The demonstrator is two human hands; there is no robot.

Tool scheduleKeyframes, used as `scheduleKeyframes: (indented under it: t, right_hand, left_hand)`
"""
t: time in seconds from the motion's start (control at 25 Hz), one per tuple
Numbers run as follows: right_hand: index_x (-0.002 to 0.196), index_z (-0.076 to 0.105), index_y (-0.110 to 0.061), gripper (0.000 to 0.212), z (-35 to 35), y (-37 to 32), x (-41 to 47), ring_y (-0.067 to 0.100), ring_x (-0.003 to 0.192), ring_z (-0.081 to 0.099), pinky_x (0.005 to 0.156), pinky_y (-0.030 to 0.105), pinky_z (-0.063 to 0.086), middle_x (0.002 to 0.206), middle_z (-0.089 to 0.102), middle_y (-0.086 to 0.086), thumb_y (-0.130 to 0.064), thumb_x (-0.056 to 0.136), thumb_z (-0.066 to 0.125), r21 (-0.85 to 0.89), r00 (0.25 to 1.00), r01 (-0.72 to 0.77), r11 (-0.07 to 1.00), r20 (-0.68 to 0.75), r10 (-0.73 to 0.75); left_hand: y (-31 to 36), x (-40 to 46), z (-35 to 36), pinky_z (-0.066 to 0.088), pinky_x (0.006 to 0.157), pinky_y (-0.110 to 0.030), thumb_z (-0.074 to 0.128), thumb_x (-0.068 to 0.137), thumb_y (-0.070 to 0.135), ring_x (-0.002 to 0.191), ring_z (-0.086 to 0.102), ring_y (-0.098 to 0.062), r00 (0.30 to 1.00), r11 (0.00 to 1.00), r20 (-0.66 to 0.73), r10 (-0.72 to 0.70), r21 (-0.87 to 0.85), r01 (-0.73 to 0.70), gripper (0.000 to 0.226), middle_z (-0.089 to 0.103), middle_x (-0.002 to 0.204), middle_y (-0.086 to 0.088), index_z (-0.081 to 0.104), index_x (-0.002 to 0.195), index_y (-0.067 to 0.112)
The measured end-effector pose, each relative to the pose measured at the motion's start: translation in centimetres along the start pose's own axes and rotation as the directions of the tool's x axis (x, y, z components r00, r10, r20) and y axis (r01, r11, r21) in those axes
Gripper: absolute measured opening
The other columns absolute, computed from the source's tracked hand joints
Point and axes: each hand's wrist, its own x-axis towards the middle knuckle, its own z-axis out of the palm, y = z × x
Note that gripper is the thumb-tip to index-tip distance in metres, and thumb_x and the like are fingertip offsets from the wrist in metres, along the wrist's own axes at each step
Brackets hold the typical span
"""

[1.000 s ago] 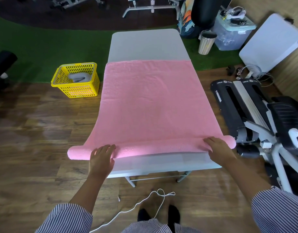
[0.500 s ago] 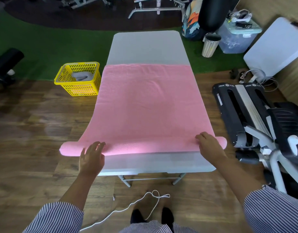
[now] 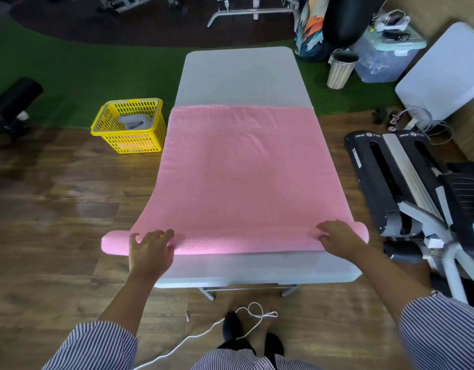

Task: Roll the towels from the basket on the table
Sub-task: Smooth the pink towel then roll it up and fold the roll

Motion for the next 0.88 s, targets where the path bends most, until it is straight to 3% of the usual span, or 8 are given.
scheduleKeyframes:
  t: [0.12, 0.24, 0.36, 0.4, 0.52, 0.64, 0.76, 0.88]
  right_hand:
    - [0.124, 0.056, -0.009, 0.038, -0.2, -0.8, 0.8, 0.026, 0.118, 0.049, 0.108, 0.034, 0.025, 0.126, 0.057, 0.007, -0.009, 0.087, 0.050, 0.030, 1.000, 0.002, 1.000, 0.003, -0.003]
    - [0.106, 0.062, -0.010, 0.030, 0.0, -0.6, 1.1, 0.031, 0.095, 0.058, 0.087, 0.039, 0.045, 0.109, 0.061, 0.008, -0.006, 0.077, 0.059, 0.073, 0.981, -0.014, 0.997, -0.192, 0.028]
    - [0.100, 0.067, -0.009, 0.021, 0.1, -0.4, 1.0, 0.032, 0.087, 0.062, 0.082, 0.040, 0.049, 0.102, 0.067, 0.008, -0.006, 0.081, 0.057, 0.083, 0.965, -0.053, 0.995, -0.250, 0.072]
    - [0.101, 0.068, -0.008, 0.022, 0.2, -0.5, 0.8, 0.031, 0.090, 0.062, 0.089, 0.042, 0.046, 0.102, 0.067, 0.009, -0.008, 0.084, 0.054, 0.100, 0.967, -0.054, 0.994, -0.244, 0.077]
    - [0.106, 0.065, -0.005, 0.042, 1.2, 0.0, 0.1, 0.025, 0.099, 0.058, 0.108, 0.044, 0.030, 0.105, 0.064, 0.006, -0.027, 0.079, 0.041, 0.133, 0.981, -0.040, 0.990, -0.180, 0.064]
    - [0.107, 0.064, -0.003, 0.056, 1.5, 0.8, 0.3, 0.031, 0.096, 0.060, 0.098, 0.041, 0.038, 0.102, 0.065, 0.009, -0.036, 0.070, 0.037, 0.096, 0.993, -0.014, 0.995, -0.119, 0.025]
    - [0.113, 0.061, -0.004, 0.049, 0.5, 0.2, 0.9, 0.029, 0.104, 0.057, 0.097, 0.035, 0.035, 0.111, 0.063, 0.009, -0.029, 0.076, 0.041, 0.043, 1.000, -0.023, 0.999, -0.007, 0.023]
    - [0.116, 0.059, -0.006, 0.051, 0.0, 0.3, 1.6, 0.029, 0.107, 0.054, 0.096, 0.034, 0.036, 0.113, 0.060, 0.008, -0.029, 0.075, 0.040, 0.079, 1.000, 0.010, 0.997, 0.008, -0.011]
  left_hand:
    - [-0.6, 0.9, 0.6, 0.043, 0.088, -0.063, 0.068, 0.071, 0.006, 0.084, 0.070, -0.024, 0.999, 0.999, 0.009, -0.037, -0.030, 0.038, 0.029, 0.072, 0.092, -0.006, 0.069, 0.099, 0.014]
    - [0.0, 1.4, 1.4, 0.046, 0.087, -0.059, 0.076, 0.063, -0.004, 0.094, 0.068, -0.024, 1.000, 0.996, -0.018, -0.002, -0.090, 0.001, 0.053, 0.068, 0.105, -0.007, 0.061, 0.110, 0.016]
    - [0.7, 1.4, 1.7, 0.043, 0.088, -0.063, 0.066, 0.075, 0.005, 0.091, 0.068, -0.022, 0.999, 0.989, 0.019, 0.041, -0.144, -0.038, 0.035, 0.069, 0.099, -0.003, 0.057, 0.105, 0.020]
    - [0.7, 1.3, 1.8, 0.041, 0.089, -0.064, 0.056, 0.079, 0.015, 0.092, 0.067, -0.022, 0.999, 0.987, 0.037, 0.033, -0.156, -0.027, 0.027, 0.069, 0.100, -0.002, 0.059, 0.105, 0.020]
    - [0.7, 1.0, 2.2, 0.038, 0.091, -0.066, 0.047, 0.069, 0.031, 0.096, 0.066, -0.022, 0.991, 0.993, 0.107, 0.086, -0.095, -0.076, 0.045, 0.068, 0.104, -0.002, 0.060, 0.110, 0.017]
    - [0.8, 1.2, 1.8, 0.039, 0.090, -0.063, 0.042, 0.070, 0.028, 0.088, 0.068, -0.020, 0.991, 0.994, 0.120, 0.052, -0.098, -0.040, 0.043, 0.070, 0.095, 0.001, 0.062, 0.107, 0.019]
    - [0.5, 1.5, 1.3, 0.043, 0.083, -0.061, 0.042, 0.068, 0.024, 0.078, 0.070, -0.019, 0.991, 0.993, 0.127, 0.045, -0.117, -0.030, 0.036, 0.071, 0.083, 0.004, 0.059, 0.099, 0.027]
    - [0.3, 2.3, 1.4, 0.041, 0.085, -0.068, 0.057, 0.063, 0.017, 0.087, 0.069, -0.022, 0.996, 0.994, 0.088, 0.025, -0.111, -0.015, 0.040, 0.071, 0.092, 0.001, 0.058, 0.102, 0.026]
